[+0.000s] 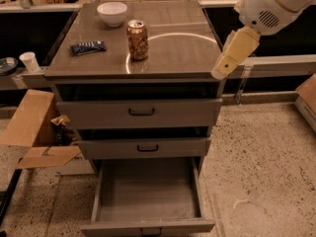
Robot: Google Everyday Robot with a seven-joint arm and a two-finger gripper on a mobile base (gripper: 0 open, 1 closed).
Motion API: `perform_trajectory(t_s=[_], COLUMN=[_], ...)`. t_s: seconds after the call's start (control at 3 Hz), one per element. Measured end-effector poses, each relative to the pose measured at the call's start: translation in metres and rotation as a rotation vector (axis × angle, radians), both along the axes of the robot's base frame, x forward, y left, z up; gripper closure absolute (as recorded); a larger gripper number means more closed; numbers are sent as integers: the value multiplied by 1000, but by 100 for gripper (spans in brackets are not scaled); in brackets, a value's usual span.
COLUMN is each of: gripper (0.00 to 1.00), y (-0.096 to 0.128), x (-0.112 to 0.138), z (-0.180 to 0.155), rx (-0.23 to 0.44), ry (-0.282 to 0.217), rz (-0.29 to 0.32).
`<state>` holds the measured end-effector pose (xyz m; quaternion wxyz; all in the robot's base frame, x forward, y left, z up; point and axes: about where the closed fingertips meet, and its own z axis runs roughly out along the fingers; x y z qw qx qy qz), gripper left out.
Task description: Place orange can into bottom drawer
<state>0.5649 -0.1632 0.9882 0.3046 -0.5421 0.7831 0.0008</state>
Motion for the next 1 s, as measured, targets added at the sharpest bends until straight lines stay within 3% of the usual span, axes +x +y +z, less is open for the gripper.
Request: perform_trajectory(t_s=[0.33, 0.67, 1.0], gripper=[0, 0, 0], y=[3, 18, 41], x=[5, 25, 64], z=[-3, -16, -24], rx=[10, 49, 132], ry=[0, 0, -24], rz=[2, 10, 3])
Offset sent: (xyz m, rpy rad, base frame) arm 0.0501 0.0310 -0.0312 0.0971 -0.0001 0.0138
